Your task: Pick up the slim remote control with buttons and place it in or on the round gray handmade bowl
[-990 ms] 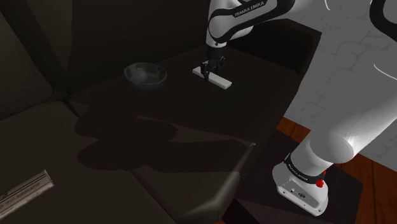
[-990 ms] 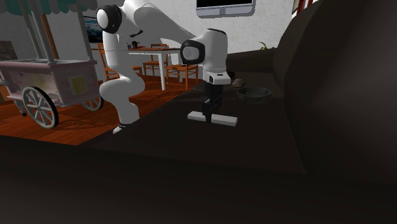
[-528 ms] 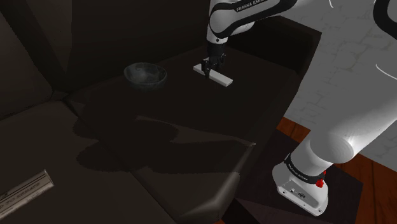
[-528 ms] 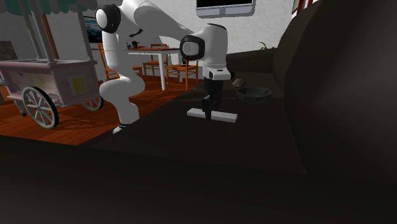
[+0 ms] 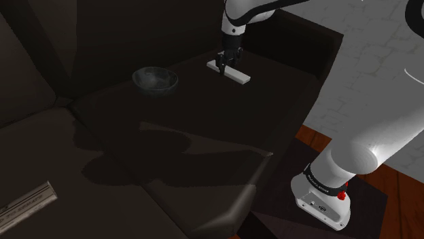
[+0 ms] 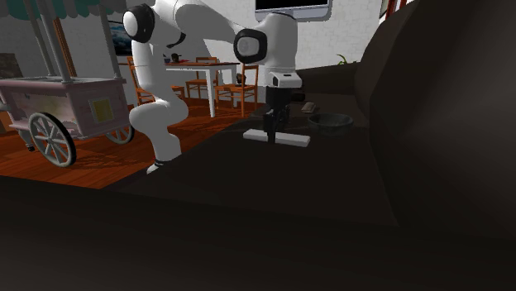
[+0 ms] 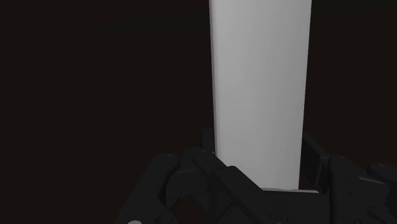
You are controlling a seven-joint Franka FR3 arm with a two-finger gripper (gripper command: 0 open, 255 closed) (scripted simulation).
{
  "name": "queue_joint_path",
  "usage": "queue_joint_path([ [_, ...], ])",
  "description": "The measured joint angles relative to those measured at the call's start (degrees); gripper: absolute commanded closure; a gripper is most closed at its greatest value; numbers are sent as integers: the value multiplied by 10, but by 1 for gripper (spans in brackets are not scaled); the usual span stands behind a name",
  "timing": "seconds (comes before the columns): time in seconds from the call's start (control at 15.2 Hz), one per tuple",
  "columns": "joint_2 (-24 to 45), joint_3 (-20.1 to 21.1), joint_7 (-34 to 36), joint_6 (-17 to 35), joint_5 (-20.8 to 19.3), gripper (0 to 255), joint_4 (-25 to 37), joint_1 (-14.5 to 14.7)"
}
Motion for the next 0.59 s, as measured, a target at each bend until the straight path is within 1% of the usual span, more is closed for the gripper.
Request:
queue_joint_path([
  [0.59, -10, -1, -3, -65, 0, 255, 55, -1],
])
